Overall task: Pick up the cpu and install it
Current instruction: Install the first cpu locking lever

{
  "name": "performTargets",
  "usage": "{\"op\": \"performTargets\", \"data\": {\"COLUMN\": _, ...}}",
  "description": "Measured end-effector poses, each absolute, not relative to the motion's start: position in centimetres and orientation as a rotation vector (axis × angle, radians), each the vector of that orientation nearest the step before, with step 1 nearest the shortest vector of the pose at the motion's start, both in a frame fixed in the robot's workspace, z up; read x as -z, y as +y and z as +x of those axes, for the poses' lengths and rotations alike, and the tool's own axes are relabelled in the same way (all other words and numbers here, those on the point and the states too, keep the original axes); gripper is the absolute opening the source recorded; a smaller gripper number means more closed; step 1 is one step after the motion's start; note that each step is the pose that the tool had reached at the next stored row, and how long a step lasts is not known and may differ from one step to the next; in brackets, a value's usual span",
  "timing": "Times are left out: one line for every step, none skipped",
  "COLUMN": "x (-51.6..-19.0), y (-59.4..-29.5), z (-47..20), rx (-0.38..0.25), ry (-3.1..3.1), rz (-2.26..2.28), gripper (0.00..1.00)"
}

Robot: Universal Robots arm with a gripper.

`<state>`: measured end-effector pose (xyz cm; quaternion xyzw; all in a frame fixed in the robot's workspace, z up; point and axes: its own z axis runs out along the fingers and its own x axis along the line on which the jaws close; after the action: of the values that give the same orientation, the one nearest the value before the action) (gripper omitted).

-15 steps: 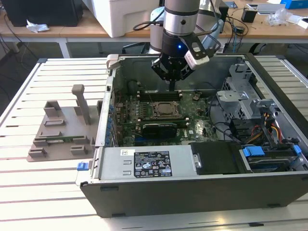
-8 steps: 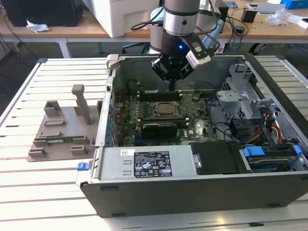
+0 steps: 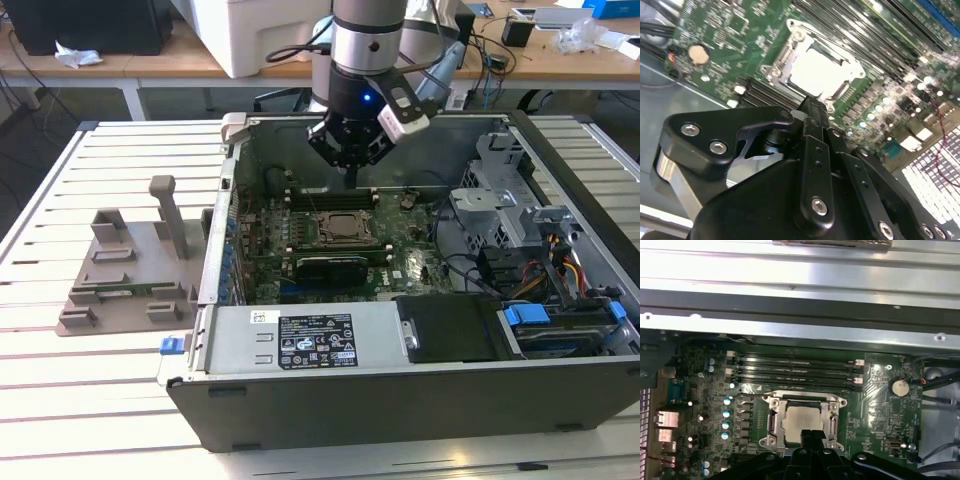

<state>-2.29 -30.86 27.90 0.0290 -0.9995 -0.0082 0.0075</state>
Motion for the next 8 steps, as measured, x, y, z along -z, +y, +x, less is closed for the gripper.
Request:
{"op": "performTargets", "data": {"x": -27.9, "y": -30.8, "z": -2.7, "rx": 0.026, "ry": -3.125, "rz": 0.091, "gripper": 0.11}}
{"op": "performTargets", "data": {"x": -27.9, "y": -30.8, "z": -3.3, "rx": 0.026, "ry": -3.125, "rz": 0.091, "gripper": 0.11}}
{"op": "performTargets", "data": {"x": -27.8, "y": -30.7, "z": -4.2, "rx": 0.026, "ry": -3.125, "rz": 0.091, "gripper": 0.11}}
{"op": "performTargets", "data": {"x": -27.8, "y": -30.6, "z": -4.9, "rx": 0.026, "ry": -3.125, "rz": 0.091, "gripper": 0.11}}
{"op": "performTargets", "data": {"x": -27.7, "y": -30.5, "z": -5.6, "rx": 0.026, "ry": -3.125, "rz": 0.091, "gripper": 0.11}}
{"op": "performTargets", "data": {"x": -27.7, "y": -30.3, "z": -6.4, "rx": 0.026, "ry": -3.125, "rz": 0.09, "gripper": 0.11}}
{"op": "performTargets", "data": {"x": -27.6, "y": -30.0, "z": -6.9, "rx": 0.026, "ry": -3.125, "rz": 0.091, "gripper": 0.11}}
{"op": "performTargets", "data": {"x": -27.6, "y": -29.9, "z": -7.3, "rx": 0.026, "ry": -3.125, "rz": 0.09, "gripper": 0.11}}
